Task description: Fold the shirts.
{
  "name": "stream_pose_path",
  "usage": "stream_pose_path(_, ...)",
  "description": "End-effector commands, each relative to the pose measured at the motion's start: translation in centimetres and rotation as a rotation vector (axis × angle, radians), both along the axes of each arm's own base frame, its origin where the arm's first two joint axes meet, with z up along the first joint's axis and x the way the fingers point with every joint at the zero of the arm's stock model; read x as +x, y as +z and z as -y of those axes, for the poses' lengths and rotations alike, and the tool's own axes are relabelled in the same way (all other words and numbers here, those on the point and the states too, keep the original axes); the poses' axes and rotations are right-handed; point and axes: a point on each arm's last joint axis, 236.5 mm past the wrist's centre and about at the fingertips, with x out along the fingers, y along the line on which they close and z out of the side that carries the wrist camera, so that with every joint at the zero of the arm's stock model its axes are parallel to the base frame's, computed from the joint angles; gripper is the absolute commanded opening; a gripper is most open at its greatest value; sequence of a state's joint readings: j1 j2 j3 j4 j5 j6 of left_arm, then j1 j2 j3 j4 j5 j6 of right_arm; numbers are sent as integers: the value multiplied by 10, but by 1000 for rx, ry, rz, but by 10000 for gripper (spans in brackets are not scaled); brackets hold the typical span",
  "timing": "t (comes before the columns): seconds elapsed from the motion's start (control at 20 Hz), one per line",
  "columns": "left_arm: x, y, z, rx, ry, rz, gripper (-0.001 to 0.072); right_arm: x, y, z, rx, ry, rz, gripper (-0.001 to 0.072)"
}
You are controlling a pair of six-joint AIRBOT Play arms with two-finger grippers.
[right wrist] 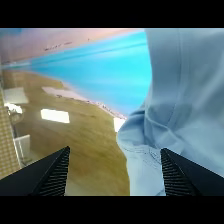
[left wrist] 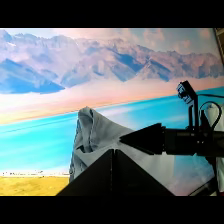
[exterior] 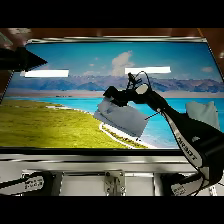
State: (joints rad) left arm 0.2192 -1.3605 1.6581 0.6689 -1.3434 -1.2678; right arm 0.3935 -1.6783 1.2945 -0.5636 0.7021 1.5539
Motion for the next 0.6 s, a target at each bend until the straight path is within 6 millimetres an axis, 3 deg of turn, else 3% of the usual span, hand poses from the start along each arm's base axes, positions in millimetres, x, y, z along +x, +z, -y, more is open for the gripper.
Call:
stream_pose_path(0.0,-9,1,-1,31,-13,-2,40,-24,5,59,-136,159,-20,674)
stream_pose_path(0.2,-10,0,4,31,-25,-4,40,-103,-14,229,-571,283,-333,672)
stream_pose_path(0.25,-10,0,4,31,-26,-5,40,-121,-20,251,-579,265,-403,673)
stream_pose_path(0.3,-10,0,4,31,-27,-6,40,-134,-29,256,-537,233,-445,673)
stream_pose_path(0.4,-11,0,6,29,-29,-9,40,-152,-54,241,-407,164,-478,674)
stream_pose_path(0.55,-12,0,10,29,-38,-8,41,-148,-86,203,-237,40,-435,674)
